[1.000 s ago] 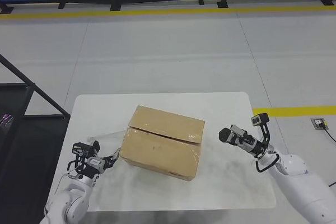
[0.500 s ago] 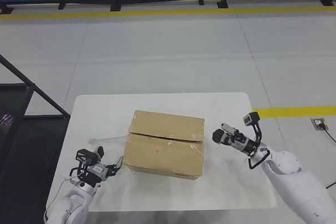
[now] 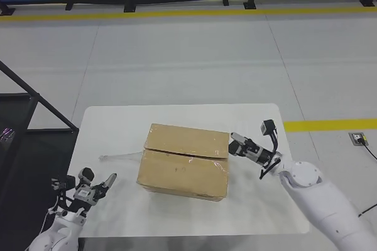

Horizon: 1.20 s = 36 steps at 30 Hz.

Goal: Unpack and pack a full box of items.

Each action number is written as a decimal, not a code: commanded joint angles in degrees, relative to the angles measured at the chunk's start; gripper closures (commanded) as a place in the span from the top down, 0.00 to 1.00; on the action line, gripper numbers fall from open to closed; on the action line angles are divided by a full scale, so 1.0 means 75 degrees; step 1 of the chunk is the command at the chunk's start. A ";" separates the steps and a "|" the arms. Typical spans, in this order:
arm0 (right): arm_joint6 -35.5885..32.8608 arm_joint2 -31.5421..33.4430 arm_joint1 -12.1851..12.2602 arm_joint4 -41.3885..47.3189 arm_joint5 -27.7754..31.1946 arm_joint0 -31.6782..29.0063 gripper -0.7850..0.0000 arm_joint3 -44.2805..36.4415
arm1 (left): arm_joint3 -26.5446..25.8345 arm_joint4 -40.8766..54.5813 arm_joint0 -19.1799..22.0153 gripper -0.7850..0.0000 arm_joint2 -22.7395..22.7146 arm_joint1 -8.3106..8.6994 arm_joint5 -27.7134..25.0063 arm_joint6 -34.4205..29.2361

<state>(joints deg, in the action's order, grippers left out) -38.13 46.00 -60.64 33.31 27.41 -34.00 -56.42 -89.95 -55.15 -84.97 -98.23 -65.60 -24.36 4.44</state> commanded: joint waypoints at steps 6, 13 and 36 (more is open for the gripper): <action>-0.0141 -0.0173 -0.0282 0.0004 0.0175 0.0227 1.00 0.0209 | -0.0002 0.0165 -0.0070 1.00 -0.0173 0.0014 -0.0026 0.0031; -0.0267 -0.0301 -0.0527 -0.0076 0.0211 0.0397 1.00 0.0394 | -0.0091 0.0222 -0.0152 1.00 -0.0250 0.0020 -0.0040 0.0066; -0.0896 0.0765 -0.0408 0.0552 0.0548 -0.0144 1.00 0.0246 | -0.0289 0.0909 -0.0225 1.00 -0.0331 -0.0014 0.0123 0.0091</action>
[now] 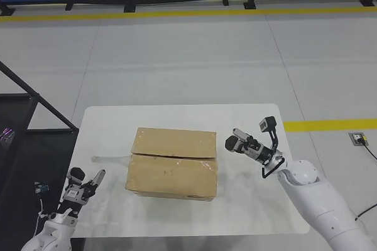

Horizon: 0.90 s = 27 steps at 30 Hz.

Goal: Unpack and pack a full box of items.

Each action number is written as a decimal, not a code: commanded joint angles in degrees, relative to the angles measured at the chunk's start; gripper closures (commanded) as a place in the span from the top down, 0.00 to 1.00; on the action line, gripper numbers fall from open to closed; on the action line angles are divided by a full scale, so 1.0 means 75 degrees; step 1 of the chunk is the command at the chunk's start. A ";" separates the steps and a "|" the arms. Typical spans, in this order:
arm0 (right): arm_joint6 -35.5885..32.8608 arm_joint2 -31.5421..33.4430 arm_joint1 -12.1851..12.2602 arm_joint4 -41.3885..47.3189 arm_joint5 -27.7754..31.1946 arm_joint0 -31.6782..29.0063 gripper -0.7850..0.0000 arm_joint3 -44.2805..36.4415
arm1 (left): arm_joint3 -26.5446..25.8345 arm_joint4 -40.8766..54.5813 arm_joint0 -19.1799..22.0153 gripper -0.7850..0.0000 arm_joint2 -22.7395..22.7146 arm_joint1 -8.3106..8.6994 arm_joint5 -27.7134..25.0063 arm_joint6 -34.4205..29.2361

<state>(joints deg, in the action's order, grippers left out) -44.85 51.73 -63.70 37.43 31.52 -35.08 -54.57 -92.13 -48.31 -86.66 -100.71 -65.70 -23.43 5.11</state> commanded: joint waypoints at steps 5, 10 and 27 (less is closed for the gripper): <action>-0.0338 0.0049 0.0020 0.0007 -0.0320 -0.0187 1.00 -0.0384 | -0.0040 0.0053 -0.0006 1.00 0.0022 -0.0007 0.0036 -0.0004; -0.0763 0.0115 0.0034 -0.0067 -0.1066 -0.0228 1.00 -0.0563 | -0.0100 0.0156 -0.0041 1.00 -0.0009 -0.0016 0.0027 0.0082; -0.1136 -0.0294 -0.0486 0.0280 -0.1649 0.0639 1.00 0.0106 | -0.0058 0.0276 -0.0132 1.00 -0.0061 -0.0041 -0.0009 0.0251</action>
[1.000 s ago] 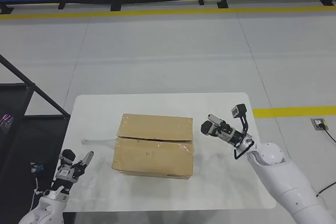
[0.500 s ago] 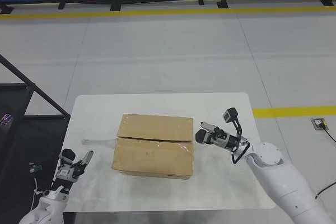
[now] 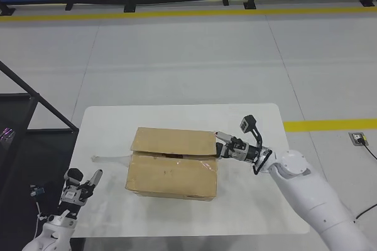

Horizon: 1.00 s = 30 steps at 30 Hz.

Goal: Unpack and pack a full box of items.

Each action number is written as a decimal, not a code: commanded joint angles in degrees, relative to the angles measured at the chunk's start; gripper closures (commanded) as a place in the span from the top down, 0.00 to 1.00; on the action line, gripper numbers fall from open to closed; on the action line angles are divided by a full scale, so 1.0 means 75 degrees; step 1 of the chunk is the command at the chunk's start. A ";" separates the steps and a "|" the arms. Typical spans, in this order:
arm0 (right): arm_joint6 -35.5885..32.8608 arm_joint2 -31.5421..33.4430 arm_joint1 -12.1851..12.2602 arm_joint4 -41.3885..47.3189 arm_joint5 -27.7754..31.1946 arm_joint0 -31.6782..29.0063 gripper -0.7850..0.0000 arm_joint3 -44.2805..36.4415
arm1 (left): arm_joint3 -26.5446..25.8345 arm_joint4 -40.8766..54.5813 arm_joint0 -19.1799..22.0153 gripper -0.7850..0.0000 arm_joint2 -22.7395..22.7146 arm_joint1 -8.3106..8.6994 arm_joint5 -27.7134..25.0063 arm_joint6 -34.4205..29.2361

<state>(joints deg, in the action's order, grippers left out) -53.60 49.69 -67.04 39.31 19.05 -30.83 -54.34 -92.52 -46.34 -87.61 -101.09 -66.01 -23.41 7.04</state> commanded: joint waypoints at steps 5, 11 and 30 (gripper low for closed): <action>0.0034 -0.0091 -0.0237 0.0249 0.0205 0.0382 1.00 0.0311 | -0.0015 0.0089 -0.0050 1.00 -0.0055 -0.0002 -0.0060 -0.0028; 0.0789 -0.0267 -0.0481 -0.0118 0.0221 0.0846 1.00 0.0465 | 0.0003 0.0256 -0.0050 1.00 -0.0081 -0.0003 -0.0168 -0.0134; 0.3621 -0.1475 -0.1894 -0.1352 0.0245 0.2297 1.00 0.3215 | 0.0125 0.0320 -0.0095 1.00 -0.0118 -0.0014 -0.0245 -0.0161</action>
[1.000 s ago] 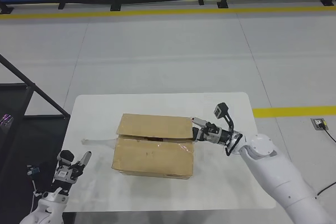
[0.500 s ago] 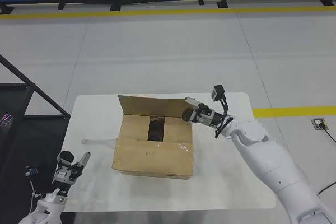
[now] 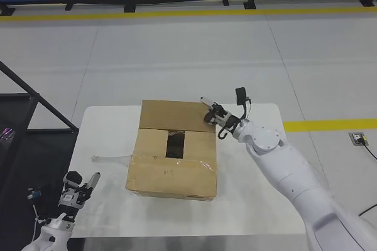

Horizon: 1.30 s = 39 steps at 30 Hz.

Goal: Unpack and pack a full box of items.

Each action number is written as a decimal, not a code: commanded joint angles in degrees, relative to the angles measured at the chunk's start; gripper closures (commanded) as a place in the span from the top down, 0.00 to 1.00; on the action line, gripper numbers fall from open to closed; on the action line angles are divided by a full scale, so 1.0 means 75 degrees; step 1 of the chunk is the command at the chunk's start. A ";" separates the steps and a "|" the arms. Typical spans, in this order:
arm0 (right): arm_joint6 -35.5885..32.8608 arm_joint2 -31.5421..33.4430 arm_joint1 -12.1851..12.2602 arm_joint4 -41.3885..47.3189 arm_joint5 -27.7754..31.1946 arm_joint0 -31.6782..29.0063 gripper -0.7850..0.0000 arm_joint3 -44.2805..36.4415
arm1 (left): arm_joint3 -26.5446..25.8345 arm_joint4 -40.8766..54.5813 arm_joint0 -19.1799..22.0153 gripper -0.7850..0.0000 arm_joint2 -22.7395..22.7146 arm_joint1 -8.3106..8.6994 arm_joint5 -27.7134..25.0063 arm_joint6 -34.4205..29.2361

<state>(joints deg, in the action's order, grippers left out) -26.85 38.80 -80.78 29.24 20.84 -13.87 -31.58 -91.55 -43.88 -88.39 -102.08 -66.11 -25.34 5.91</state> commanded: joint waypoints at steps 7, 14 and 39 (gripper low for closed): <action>-0.0039 -0.0107 -0.0451 -0.0023 -0.0019 0.0222 1.00 0.1156 | -0.0016 -0.0072 0.0057 1.00 0.0094 -0.0011 0.0069 -0.0081; -0.0327 0.0059 -0.0652 0.0135 0.0238 0.0341 1.00 0.1713 | -0.0031 -0.0130 0.0123 1.00 0.0164 -0.0016 0.0093 -0.0157; -0.5779 0.1637 0.0700 0.0293 0.1766 -0.0686 1.00 0.0238 | -0.0242 -0.0211 0.0211 1.00 0.0218 -0.0023 0.0120 -0.0274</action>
<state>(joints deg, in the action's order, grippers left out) -70.28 51.02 -76.00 33.05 33.99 -18.48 -29.31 -93.22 -45.26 -86.86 -100.52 -66.28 -24.38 3.89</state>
